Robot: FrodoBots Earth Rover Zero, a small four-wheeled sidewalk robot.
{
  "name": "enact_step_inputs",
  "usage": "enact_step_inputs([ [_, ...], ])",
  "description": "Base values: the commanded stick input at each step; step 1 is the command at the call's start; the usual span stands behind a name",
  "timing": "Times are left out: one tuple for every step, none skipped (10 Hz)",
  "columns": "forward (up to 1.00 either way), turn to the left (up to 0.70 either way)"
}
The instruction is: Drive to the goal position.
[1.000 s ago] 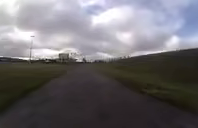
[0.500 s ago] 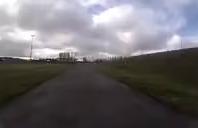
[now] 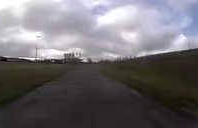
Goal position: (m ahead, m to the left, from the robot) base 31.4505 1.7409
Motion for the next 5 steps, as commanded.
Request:
enact_step_inputs([
  [1.0, 0.0],
  [1.0, 0.0],
  [1.0, 0.0],
  [1.0, 0.02],
  [1.0, 0.08],
])
